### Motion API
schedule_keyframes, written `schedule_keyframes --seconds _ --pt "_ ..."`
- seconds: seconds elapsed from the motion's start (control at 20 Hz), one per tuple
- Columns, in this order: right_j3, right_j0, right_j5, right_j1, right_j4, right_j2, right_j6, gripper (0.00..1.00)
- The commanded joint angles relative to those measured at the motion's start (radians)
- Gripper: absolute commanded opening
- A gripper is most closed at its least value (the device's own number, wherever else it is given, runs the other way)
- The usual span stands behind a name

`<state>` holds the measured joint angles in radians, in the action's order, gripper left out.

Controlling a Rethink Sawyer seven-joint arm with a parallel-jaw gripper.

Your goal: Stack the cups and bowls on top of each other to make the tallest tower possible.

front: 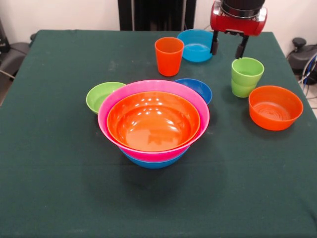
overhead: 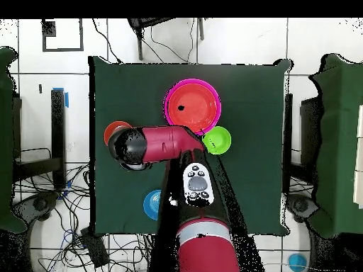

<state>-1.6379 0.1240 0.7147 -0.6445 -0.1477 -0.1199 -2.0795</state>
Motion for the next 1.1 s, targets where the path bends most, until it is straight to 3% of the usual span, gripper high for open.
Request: schedule_keyframes --seconds 0.05,0.35,0.6,1.1 --pt "0.034 0.022 -0.025 0.032 -0.045 -0.061 0.037 1.00" --pt "0.069 0.018 -0.024 0.099 -0.045 -0.049 0.012 1.00" --pt "0.057 0.015 -0.139 0.148 -0.024 -0.044 -0.058 1.00" --pt "-0.001 0.080 -0.166 0.117 0.064 -0.147 -0.038 1.00"
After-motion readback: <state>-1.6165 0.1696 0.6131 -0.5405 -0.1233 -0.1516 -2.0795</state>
